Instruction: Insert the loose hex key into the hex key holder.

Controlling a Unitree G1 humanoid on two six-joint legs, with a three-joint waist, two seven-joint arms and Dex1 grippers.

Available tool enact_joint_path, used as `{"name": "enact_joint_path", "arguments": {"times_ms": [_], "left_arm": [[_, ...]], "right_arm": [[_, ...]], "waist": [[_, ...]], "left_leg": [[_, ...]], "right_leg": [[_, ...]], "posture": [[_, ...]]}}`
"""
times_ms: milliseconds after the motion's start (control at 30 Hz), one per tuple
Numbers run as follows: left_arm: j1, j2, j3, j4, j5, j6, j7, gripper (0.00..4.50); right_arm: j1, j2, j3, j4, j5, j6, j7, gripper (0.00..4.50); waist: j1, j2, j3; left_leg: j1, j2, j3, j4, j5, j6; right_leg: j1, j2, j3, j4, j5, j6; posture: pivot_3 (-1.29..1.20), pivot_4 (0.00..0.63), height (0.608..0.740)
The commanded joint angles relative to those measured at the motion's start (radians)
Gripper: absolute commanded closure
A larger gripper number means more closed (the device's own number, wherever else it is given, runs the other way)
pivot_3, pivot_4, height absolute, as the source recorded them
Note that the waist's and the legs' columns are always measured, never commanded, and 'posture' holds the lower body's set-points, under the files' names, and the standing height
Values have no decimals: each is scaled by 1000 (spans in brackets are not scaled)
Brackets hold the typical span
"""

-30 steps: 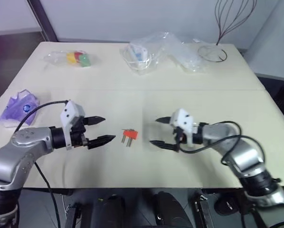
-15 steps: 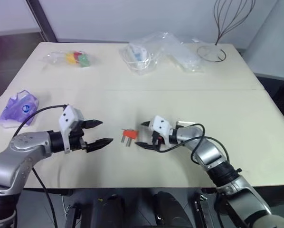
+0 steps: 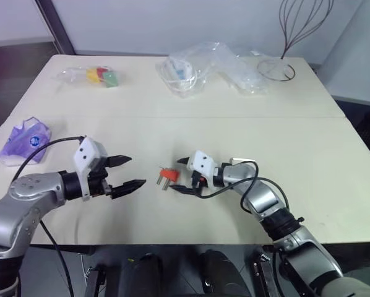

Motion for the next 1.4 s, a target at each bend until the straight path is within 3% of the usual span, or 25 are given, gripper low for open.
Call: {"name": "enact_joint_path", "arguments": {"times_ms": [33,167,200,267,300,500,633,1067,1200,1400], "left_arm": [[-8,6,22,-26,-4,-16,1,6],[-13,5,18,-24,-2,-18,3,0],[-13,5,18,-24,-2,-18,2,0],[-13,5,17,-23,-2,-19,1,0],[-13,6,17,-22,-1,-20,1,0],[-19,3,13,-20,0,-20,2,0],[-47,-6,3,-5,-6,-17,2,0],[-320,-69,-31,128,-153,99,-50,0],[-475,-132,-74,230,-181,123,-85,0],[-569,-181,-100,285,-192,145,-113,0]], "right_arm": [[-6,3,-9,21,-17,-12,1,259],[4,-3,-5,31,-24,-16,7,1781],[6,-2,-6,33,-26,-18,7,2471],[9,-2,-6,35,-27,-16,5,3426],[11,-1,-7,36,-28,-16,5,3533],[8,-4,-11,36,-52,-48,-22,3533],[-26,-28,-37,32,-137,-180,-127,3533],[-130,-247,-99,-107,-440,-683,-368,3533],[-192,-308,-157,-174,-454,-851,-425,3533],[-219,-336,-184,-171,-487,-974,-474,3533]], "waist": [[0,0,0],[1,0,0],[2,0,0],[2,0,0],[2,0,0],[2,0,0],[3,0,0],[-2,0,0],[4,0,1],[0,-1,1]], "left_leg": [[0,0,0,0,0,0],[0,0,0,0,0,0],[0,0,0,0,0,0],[0,0,0,0,0,0],[0,0,0,0,0,0],[0,0,0,0,0,0],[0,0,0,0,0,0],[0,-1,0,0,0,0],[-2,-1,0,2,0,0],[-1,-1,0,1,0,0]], "right_leg": [[0,0,0,0,0,0],[0,0,0,0,0,0],[0,0,0,0,0,0],[1,0,0,0,0,0],[1,0,0,0,0,0],[1,0,0,0,0,0],[1,0,0,0,0,0],[-1,0,0,1,0,0],[-1,0,0,1,0,0],[-1,0,0,1,0,0]], "posture": [[0,150,740],[0,150,740],[0,150,740],[0,150,740],[0,150,740],[0,150,740],[0,150,740],[0,150,740],[0,150,740],[0,150,740]]}}
